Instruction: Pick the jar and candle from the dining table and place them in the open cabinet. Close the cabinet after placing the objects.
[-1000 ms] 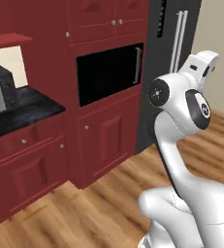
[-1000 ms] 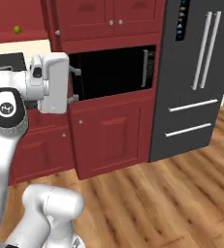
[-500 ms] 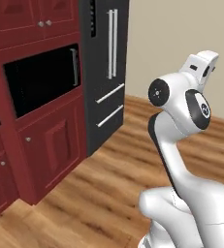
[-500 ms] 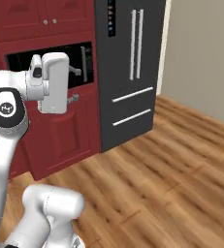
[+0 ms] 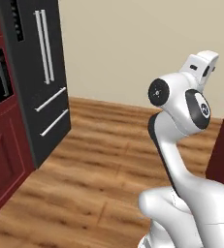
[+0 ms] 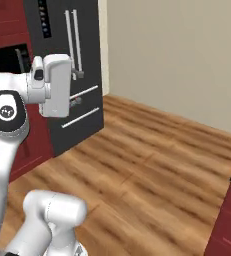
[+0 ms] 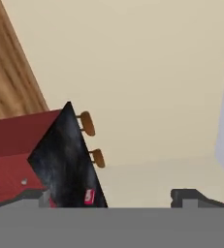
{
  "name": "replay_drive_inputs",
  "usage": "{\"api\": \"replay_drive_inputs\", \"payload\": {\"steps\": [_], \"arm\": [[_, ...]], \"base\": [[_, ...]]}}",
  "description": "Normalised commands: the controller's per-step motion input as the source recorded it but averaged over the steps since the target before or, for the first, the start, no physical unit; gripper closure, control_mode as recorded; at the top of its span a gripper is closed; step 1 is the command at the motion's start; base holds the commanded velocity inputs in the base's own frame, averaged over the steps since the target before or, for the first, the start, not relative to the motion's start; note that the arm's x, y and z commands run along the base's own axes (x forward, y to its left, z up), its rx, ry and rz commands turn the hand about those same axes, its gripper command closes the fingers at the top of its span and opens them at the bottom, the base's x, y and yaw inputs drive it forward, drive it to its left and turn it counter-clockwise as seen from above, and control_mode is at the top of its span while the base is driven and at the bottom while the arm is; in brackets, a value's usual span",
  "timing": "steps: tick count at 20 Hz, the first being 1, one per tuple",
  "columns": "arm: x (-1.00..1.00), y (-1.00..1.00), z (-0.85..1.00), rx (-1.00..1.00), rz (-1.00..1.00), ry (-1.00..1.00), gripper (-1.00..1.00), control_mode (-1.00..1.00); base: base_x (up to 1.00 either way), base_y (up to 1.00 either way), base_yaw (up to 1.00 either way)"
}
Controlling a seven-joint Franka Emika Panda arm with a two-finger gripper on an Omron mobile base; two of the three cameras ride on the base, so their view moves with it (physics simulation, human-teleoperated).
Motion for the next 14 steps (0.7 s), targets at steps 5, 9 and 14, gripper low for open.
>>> {"api": "replay_drive_inputs", "payload": {"steps": [5, 9, 14], "arm": [[0.00, 0.00, 0.00, 0.00, 0.00, 0.00, -1.00, 1.00], [0.00, 0.00, 0.00, 0.00, 0.00, 0.00, -1.00, 1.00], [0.00, 0.00, 0.00, 0.00, 0.00, 0.00, -1.00, 1.00]], "base": [[0.02, -0.82, -0.37], [0.16, -0.83, -0.31], [0.38, -0.89, -0.22]]}}
